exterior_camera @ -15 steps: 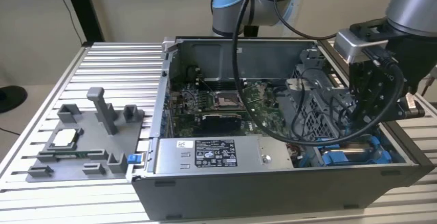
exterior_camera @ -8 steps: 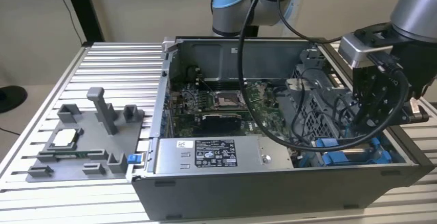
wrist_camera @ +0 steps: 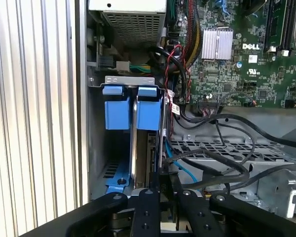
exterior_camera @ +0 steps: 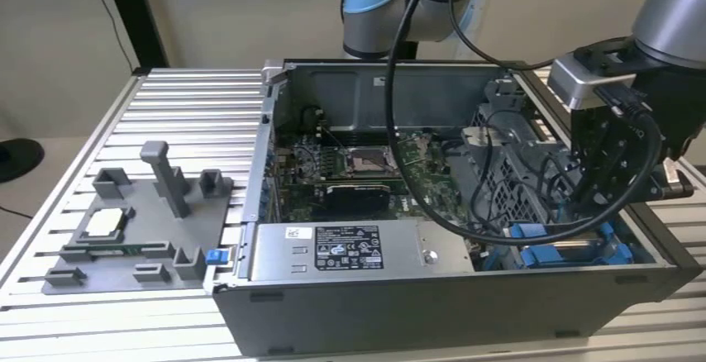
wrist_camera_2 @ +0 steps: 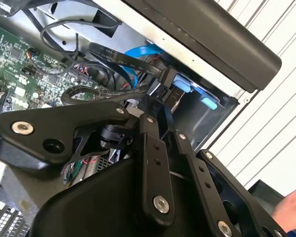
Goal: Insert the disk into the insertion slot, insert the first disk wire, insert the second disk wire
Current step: 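Insert the first disk wire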
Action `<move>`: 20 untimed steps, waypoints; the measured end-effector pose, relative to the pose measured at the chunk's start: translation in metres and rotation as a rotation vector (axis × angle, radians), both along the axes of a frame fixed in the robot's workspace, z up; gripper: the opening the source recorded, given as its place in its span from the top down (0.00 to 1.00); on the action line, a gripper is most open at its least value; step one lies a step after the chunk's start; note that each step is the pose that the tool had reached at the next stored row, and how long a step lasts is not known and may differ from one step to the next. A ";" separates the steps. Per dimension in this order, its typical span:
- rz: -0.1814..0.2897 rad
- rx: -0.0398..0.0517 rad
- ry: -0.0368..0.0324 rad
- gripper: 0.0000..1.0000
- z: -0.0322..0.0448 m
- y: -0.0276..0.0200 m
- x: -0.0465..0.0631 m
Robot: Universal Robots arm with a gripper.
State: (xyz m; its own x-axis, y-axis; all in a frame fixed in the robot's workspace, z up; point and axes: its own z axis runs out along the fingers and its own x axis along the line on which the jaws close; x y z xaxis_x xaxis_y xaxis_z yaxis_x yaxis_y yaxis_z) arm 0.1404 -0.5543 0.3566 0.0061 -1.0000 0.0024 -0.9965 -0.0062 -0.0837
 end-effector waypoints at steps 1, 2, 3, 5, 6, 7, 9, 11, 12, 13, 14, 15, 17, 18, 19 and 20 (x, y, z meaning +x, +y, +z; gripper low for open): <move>0.000 0.0000 0.0000 1.00 0.0000 0.0000 0.000; 0.000 0.0000 0.0000 1.00 0.0000 0.0000 0.000; 0.000 0.0000 0.0000 1.00 0.0000 0.0000 0.000; 0.000 0.0000 0.0000 1.00 0.0000 0.0000 0.000; 0.000 0.0000 0.0000 1.00 0.0000 0.0000 0.000; 0.000 0.0000 0.0000 1.00 0.0000 0.0000 0.000; 0.000 0.0002 0.0000 1.00 0.0001 -0.0001 0.001; 0.000 0.0017 0.0000 1.00 -0.0001 -0.0001 0.003; 0.000 0.0029 0.0003 1.00 -0.0001 -0.0002 0.004; 0.000 0.0037 0.0007 1.00 -0.0002 -0.0004 0.004; -0.001 0.0052 0.0010 1.00 -0.0005 -0.0005 0.005; -0.001 0.0065 0.0015 1.00 -0.0008 -0.0008 0.006; -0.005 0.0068 0.0045 1.00 -0.0018 -0.0016 0.006; -0.008 0.0066 0.0070 1.00 -0.0022 -0.0022 0.006; -0.009 0.0067 0.0112 1.00 -0.0028 -0.0027 0.006; -0.011 0.0066 0.0171 1.00 -0.0033 -0.0032 0.006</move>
